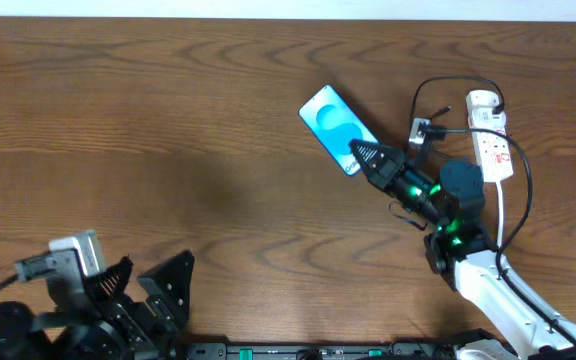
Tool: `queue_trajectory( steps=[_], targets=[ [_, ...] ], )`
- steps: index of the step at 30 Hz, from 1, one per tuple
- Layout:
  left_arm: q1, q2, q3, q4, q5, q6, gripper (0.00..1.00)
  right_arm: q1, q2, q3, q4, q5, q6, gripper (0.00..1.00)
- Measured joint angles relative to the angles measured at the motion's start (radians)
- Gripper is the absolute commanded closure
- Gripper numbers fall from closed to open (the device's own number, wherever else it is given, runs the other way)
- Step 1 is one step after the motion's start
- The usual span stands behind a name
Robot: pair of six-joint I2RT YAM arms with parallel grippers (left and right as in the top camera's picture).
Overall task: Plug charger to phone and switch on socket
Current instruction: 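Release the left gripper and carry the phone right with right gripper, then bring the left gripper to the phone's left edge and grasp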
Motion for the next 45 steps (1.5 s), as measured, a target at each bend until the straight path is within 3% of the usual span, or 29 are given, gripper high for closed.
queue_trajectory(
  steps=[7,11,14,18,21,28,36,45],
  targets=[
    [0.0,-0.052,-0.468,0.41,0.029,-0.217,0.02,0.0,0.0,-0.018,0.043,-0.04,0.039,0.99],
    [0.001,-0.005,-0.725,0.803,0.165,-0.407,0.02,0.0,0.0,-0.018,0.042,-0.051,0.05,0.99],
    [-0.004,0.076,-0.904,1.183,0.265,-0.616,0.02,0.0,0.0,-0.018,0.042,-0.057,0.076,0.99],
    [-0.058,0.203,-0.985,1.456,0.314,-0.814,0.02,0.0,0.001,-0.018,0.035,-0.056,0.117,0.99],
    [-0.14,0.321,-0.991,1.676,0.332,-0.893,0.02,0.0,0.001,-0.018,0.036,-0.055,0.15,0.99],
    [-0.29,0.572,-0.993,1.913,0.302,-1.017,0.02,0.0,0.001,-0.019,0.036,-0.069,0.224,0.99],
    [-0.328,0.74,-0.996,2.167,0.295,-1.157,0.02,0.031,0.001,-0.019,0.036,-0.095,0.28,0.99],
    [-0.33,0.74,-0.996,2.206,0.296,-1.249,0.04,0.15,0.002,-0.019,0.027,-0.045,0.364,0.99]
  ],
)
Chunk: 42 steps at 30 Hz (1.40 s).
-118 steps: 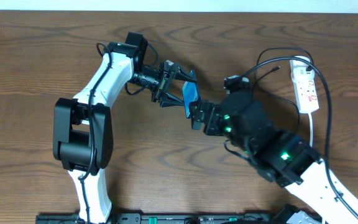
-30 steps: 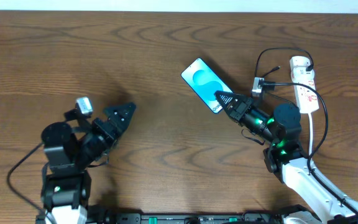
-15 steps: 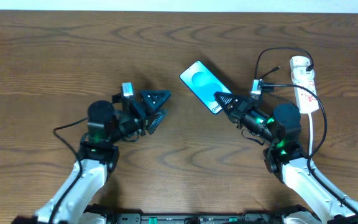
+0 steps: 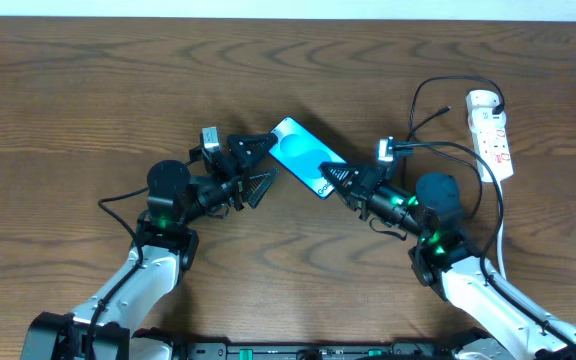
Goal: Plug charger to phone and switch on socket
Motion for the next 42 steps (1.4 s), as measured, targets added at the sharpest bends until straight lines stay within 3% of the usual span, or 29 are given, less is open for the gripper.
queue_trajectory(
  steps=[6,11,21,32,42],
  targets=[
    [-0.033,0.0,0.0,0.058,-0.021,-0.043,0.09,0.04,0.001,0.0,-0.089,0.098,0.049,0.99],
    [-0.075,0.001,0.0,0.068,-0.058,-0.059,0.18,0.039,0.001,0.0,-0.09,0.133,0.082,0.99],
    [-0.15,0.001,0.0,0.071,-0.143,-0.112,0.19,0.04,0.001,0.0,-0.09,0.174,0.092,0.99],
    [-0.181,0.001,0.0,0.066,-0.241,-0.139,0.33,0.039,0.001,0.0,-0.085,0.169,0.116,0.99],
    [-0.183,0.002,0.0,0.058,-0.285,-0.138,0.34,0.039,0.001,0.0,-0.081,0.123,0.127,0.99]
  ],
)
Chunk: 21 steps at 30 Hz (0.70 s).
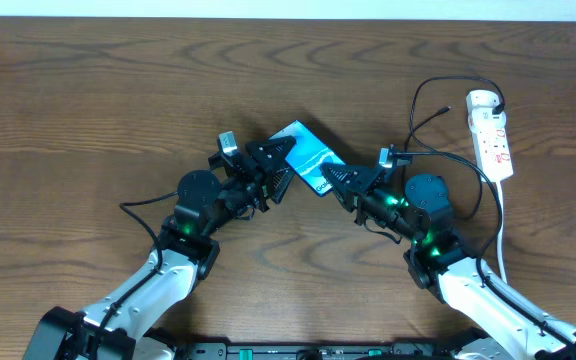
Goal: Plug charger to phone and switch on socket
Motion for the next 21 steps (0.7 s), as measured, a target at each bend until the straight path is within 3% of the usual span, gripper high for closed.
queue_trajectory(
  steps=[7,10,21],
  targets=[
    [-0.008,0.0,0.0,0.0,-0.011,0.008,0.35,0.0,0.0,0.0,0.001,-0.053,0.002,0.99],
    [-0.009,0.0,0.0,-0.002,-0.014,0.023,0.44,0.0,0.0,0.0,0.002,-0.076,0.002,0.99],
    [-0.021,0.004,-0.001,-0.012,-0.026,0.043,0.6,0.012,0.0,0.002,0.012,-0.086,0.003,0.99]
  ],
)
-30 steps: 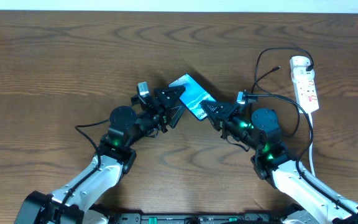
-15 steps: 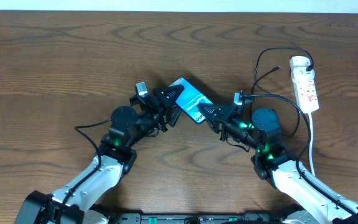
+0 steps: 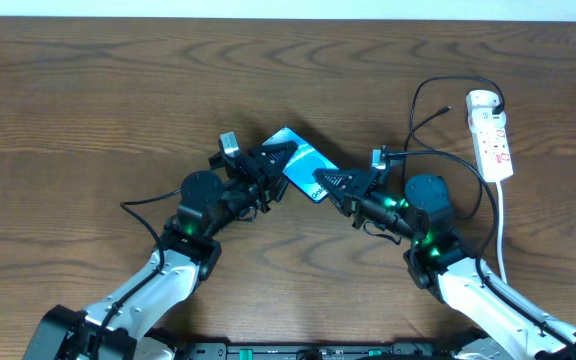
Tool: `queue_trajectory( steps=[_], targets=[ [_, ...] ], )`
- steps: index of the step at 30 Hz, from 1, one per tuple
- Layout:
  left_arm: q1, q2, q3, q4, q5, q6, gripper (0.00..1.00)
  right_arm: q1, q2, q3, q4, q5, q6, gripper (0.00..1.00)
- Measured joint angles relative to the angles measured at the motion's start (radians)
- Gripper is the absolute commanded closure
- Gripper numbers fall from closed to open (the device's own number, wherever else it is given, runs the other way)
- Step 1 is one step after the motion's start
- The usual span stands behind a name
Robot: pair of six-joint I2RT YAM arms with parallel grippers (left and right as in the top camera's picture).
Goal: Plug charger to phone and switch on socket
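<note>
The blue phone (image 3: 300, 160) lies slantwise at the middle of the table, between both grippers. My right gripper (image 3: 320, 182) looks shut on its lower right end. My left gripper (image 3: 274, 166) stands open at the phone's left end, one finger above the phone's edge and one below it. The white socket strip (image 3: 491, 135) lies at the far right. The black charger cable (image 3: 420, 98) loops away from the strip, and its loose end (image 3: 438, 113) rests on the wood, apart from the phone. The socket's switch is too small to read.
The white lead (image 3: 500, 215) of the strip runs down the right side toward the table's front. A thin black wire (image 3: 468, 158) trails from my right wrist across that area. Both forearms reach in from the front edge.
My right gripper and the phone have shifted a little to the left, so the phone sits further between the left fingers. The left arm has hardly moved. Cable and strip lie unchanged.
At first the phone lay further right and back, with my right gripper at its near end and the left arm parked at the front left. Then the phone was nearer the middle and the left gripper open beside it. Now both grippers stand at the phone's ends.
</note>
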Motion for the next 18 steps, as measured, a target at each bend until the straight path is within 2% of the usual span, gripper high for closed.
queue_trajectory(
  steps=[3,8,18],
  targets=[
    [-0.013,0.001,-0.001,-0.001,-0.007,0.007,0.61,0.019,0.0,0.0,0.003,0.002,0.001,0.99],
    [-0.019,0.002,-0.002,-0.002,-0.008,0.013,0.73,0.035,-0.001,0.004,0.005,0.005,0.006,0.99],
    [-0.021,0.006,-0.002,-0.004,-0.007,0.015,0.81,0.035,-0.004,0.005,0.008,0.008,0.013,0.99]
  ],
)
